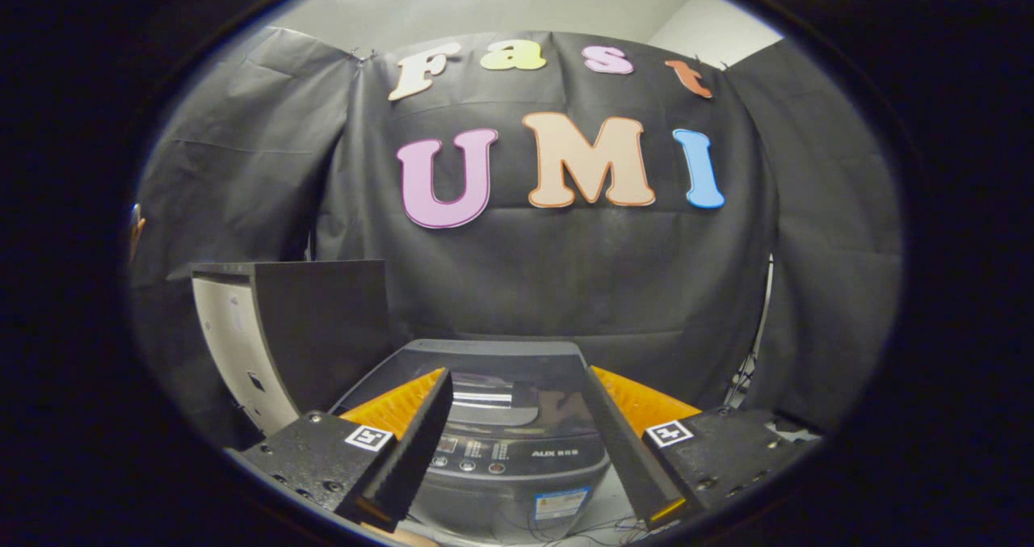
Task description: Put the clothes into the washing machine and then close the washing machine lid.
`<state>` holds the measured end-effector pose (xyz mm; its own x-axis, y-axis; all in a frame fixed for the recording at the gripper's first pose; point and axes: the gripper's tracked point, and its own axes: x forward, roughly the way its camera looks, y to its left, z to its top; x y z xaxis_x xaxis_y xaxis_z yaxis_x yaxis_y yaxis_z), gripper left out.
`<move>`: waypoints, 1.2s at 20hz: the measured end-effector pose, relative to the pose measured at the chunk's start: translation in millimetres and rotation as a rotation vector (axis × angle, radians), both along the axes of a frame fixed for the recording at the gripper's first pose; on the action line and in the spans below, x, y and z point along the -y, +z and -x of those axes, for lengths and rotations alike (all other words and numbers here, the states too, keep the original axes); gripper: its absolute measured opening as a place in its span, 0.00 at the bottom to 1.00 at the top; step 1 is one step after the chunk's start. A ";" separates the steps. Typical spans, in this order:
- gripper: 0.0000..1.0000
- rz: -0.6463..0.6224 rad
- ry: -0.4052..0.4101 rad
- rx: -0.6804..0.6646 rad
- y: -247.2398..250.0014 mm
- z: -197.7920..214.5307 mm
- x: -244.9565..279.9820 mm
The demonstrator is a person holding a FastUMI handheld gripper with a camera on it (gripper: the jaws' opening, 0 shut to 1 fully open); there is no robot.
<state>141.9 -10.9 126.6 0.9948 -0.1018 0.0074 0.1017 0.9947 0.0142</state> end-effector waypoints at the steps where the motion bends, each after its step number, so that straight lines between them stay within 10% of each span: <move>1: 0.98 -0.008 0.003 0.000 -6.7 10.1 0.8; 24: 0.95 -0.026 0.110 -0.041 -95.0 128.4 -21.3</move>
<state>13.6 10.4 31.6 0.9994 0.0080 -0.0344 -0.0067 0.9993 0.0380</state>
